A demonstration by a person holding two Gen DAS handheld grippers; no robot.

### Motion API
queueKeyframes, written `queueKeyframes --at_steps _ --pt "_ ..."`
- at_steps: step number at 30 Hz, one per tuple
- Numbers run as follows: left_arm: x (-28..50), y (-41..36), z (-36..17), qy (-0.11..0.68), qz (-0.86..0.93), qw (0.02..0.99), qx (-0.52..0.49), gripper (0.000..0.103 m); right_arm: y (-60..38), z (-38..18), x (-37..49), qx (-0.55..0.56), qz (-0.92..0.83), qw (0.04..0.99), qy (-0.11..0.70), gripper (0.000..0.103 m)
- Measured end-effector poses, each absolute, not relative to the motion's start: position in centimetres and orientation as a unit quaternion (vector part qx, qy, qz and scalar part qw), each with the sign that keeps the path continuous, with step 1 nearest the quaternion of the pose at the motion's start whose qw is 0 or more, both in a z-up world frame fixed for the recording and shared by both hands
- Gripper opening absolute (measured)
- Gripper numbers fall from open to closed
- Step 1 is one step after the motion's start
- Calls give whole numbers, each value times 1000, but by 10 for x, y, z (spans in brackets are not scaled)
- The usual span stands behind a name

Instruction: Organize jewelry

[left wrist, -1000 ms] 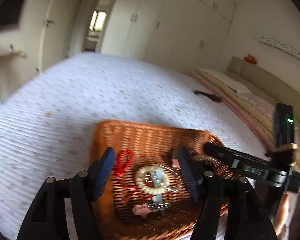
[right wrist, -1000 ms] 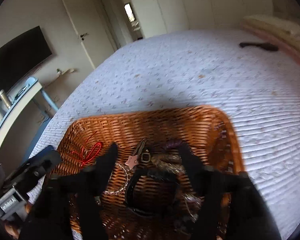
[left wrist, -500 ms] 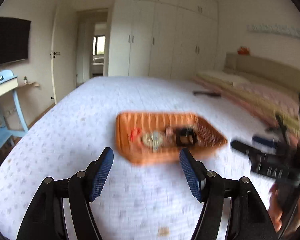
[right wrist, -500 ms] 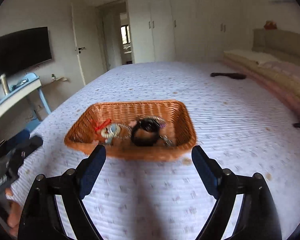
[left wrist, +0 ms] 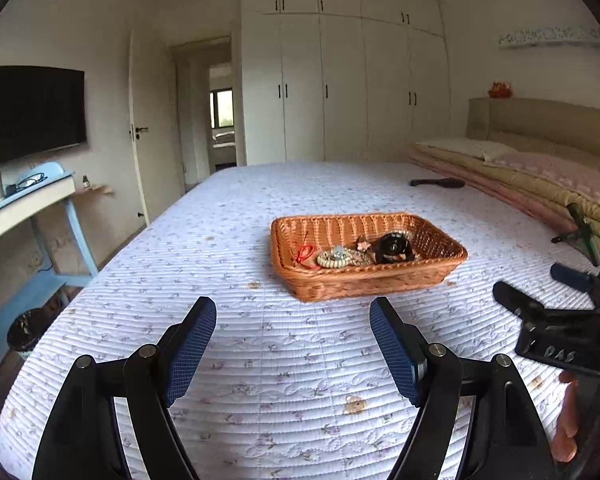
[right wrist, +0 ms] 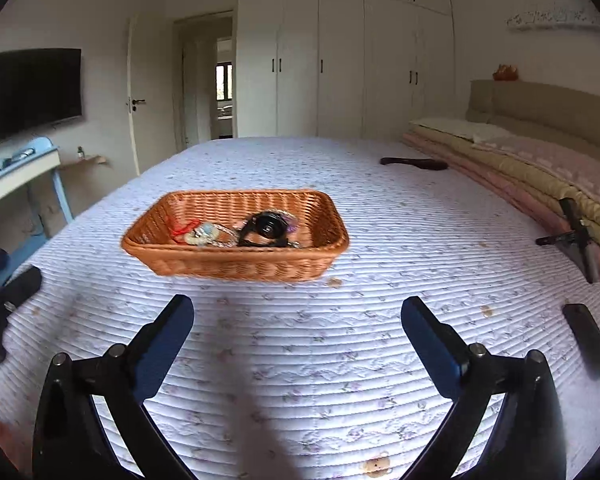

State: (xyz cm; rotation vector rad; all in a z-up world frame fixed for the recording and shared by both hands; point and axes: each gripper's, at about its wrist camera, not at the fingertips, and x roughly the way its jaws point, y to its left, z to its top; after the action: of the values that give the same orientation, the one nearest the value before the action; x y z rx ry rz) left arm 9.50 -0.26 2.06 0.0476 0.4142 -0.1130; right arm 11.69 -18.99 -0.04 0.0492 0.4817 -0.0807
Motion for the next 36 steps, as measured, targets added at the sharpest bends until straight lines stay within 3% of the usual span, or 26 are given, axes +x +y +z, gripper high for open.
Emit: queueKeyframes --at_steps 9,36 --pt "110 -4 -9 228 -54 972 9 80 -193 -19 127 36 -46 966 253 103" --pt "98 -16 -7 201 -70 977 20 80 -190 -2 113 26 -51 974 220 103"
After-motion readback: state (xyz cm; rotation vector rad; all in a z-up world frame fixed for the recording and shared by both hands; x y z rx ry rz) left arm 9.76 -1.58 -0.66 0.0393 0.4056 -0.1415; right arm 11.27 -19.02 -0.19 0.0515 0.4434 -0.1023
